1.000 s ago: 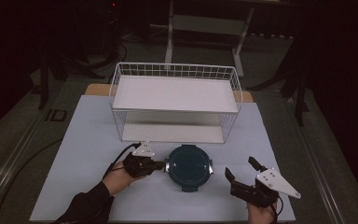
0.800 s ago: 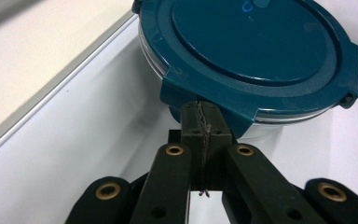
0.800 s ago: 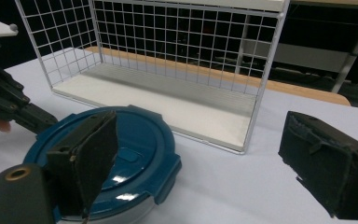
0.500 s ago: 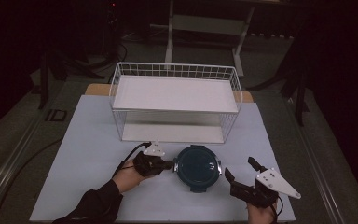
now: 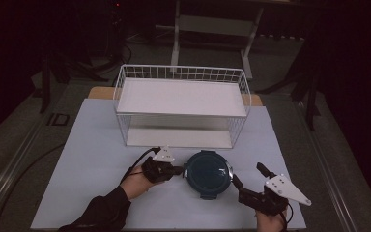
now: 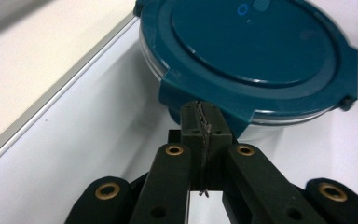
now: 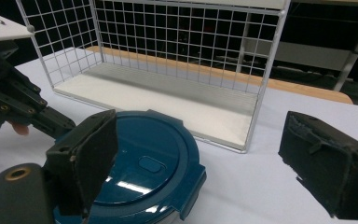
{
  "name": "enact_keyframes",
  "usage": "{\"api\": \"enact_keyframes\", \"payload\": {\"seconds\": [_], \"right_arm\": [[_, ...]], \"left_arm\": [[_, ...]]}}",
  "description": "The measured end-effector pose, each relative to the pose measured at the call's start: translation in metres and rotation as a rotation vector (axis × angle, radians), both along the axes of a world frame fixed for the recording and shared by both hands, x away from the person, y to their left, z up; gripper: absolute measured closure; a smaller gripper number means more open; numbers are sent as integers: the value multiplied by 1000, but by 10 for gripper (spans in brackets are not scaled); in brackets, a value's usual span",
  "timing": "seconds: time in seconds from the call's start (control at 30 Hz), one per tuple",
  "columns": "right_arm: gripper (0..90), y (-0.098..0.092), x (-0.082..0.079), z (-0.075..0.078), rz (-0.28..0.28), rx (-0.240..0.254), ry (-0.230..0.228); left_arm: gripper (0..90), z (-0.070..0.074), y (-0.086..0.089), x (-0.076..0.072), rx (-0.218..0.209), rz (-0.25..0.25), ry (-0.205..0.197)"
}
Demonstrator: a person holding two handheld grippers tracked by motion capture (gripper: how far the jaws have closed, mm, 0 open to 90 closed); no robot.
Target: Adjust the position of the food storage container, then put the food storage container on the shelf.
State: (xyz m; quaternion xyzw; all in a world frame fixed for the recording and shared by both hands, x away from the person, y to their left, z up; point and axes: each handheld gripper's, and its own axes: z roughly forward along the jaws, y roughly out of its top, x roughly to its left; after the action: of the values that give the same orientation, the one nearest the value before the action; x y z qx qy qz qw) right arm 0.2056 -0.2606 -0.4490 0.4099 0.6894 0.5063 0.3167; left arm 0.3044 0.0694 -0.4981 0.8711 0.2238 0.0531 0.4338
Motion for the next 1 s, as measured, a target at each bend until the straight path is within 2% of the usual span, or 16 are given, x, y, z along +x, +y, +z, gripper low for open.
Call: {"api": "enact_keyframes", "payload": {"seconds": [0.17,0.23,0.33,0.37,0.4,0.43,0.47,0.5,0.57,0.6,0.67,0.77,0.87,1.0], "right_arm": [[116,-2,0,0,-1,6,-8],[116,-1,0,0,6,8,-10],[115,-1,1,0,21,8,-20],[115,-1,1,0,28,8,-21],[115,-1,1,0,28,8,-21],[115,-1,2,1,33,7,-22],[114,0,2,1,47,9,-24],[114,1,2,2,47,6,-27],[114,1,3,3,52,3,-36],[114,3,3,4,52,5,-42],[114,6,3,7,70,0,-52],[114,9,2,11,92,-11,-71],[114,10,0,15,105,-18,-102],[115,11,-1,19,109,-33,-134]], "left_arm": [[740,11,7,-3,-25,26,-5],[618,16,12,-4,-46,41,1],[406,24,19,-5,-112,58,47],[352,26,21,-7,-128,67,45],[323,26,21,-7,-128,67,45],[323,33,24,-11,-173,64,53],[175,36,25,-12,-183,61,60],[134,39,26,-14,-183,57,53],[119,43,26,-15,-177,61,48],[119,51,26,-18,-193,52,56],[16,57,25,-21,-191,43,52],[15,67,23,-26,-199,45,25],[15,75,21,-27,-224,54,25],[15,79,17,-24,-254,56,49]]}}
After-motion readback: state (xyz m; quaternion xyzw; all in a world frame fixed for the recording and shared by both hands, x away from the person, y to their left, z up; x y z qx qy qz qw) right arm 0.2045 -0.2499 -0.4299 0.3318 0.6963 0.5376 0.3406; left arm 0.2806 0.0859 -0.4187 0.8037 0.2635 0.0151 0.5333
